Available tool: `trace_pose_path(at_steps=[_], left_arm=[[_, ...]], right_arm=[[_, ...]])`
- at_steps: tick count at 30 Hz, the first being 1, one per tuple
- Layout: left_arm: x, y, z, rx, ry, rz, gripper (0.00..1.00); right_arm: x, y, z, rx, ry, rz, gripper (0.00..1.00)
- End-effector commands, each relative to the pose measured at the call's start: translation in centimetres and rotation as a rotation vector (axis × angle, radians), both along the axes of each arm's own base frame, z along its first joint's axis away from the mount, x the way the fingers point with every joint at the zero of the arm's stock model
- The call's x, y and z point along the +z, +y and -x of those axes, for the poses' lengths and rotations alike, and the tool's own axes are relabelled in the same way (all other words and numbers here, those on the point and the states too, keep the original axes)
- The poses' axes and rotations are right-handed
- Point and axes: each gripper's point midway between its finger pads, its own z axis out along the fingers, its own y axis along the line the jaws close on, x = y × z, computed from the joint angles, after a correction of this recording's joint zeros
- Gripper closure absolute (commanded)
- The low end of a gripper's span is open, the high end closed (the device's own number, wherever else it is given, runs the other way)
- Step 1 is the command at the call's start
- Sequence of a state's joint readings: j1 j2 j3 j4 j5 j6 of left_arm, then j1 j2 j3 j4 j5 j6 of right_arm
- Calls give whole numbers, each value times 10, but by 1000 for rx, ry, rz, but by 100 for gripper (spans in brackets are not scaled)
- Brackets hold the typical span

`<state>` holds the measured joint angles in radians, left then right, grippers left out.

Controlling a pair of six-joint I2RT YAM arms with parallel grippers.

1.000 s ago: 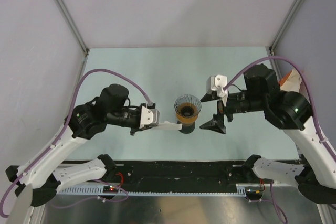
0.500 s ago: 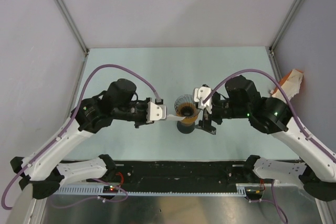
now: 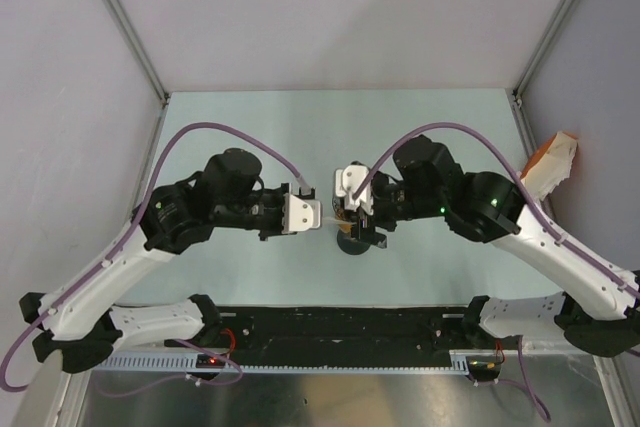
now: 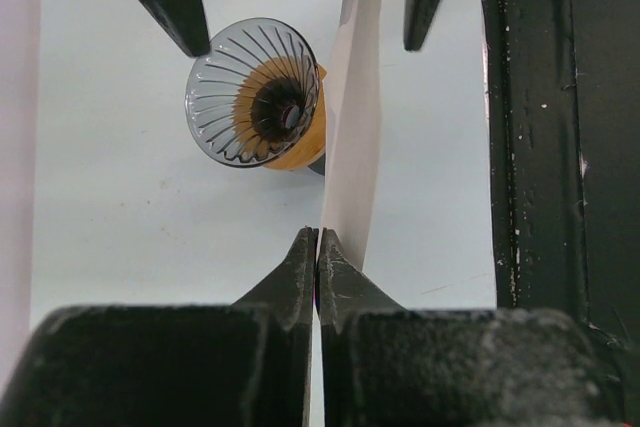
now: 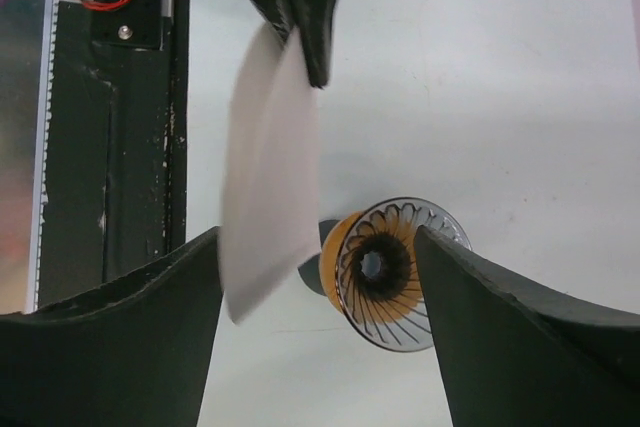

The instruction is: Place the coffee filter in the dripper

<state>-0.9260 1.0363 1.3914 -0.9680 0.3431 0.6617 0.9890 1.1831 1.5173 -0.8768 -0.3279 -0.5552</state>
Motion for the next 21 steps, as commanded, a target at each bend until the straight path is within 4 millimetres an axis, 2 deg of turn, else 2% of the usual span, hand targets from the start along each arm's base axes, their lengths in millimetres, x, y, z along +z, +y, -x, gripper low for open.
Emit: trace_pose_path(at_steps=[1,4,6,8,9,12,14,18,21], left_arm=[[11,-6,-1,11,3,29,100],[14,-7,-1,14,9,37,100],[16,-7,0,20,12,45,100],[17,-8,0,28,26,56,100],[18,-8,1,34,37,64,100],[20,-9,-2,82,63,83,99],[23,-8,-7,120,63,97,88],[26,-6,-12,168,77,127,57],[28,-6,-16,207,106,161,48]], right_arm=[[17,11,8,70,-101,-21,28],[6,14,9,70,-112,1,48],[3,15,6,56,-118,1,67],[3,15,4,42,-122,-4,90],[3,15,3,38,-126,-8,95],[6,16,1,32,-137,-23,99],[10,16,1,35,-148,-41,100],[15,15,2,45,-162,-75,100],[15,14,6,65,-163,-87,100]])
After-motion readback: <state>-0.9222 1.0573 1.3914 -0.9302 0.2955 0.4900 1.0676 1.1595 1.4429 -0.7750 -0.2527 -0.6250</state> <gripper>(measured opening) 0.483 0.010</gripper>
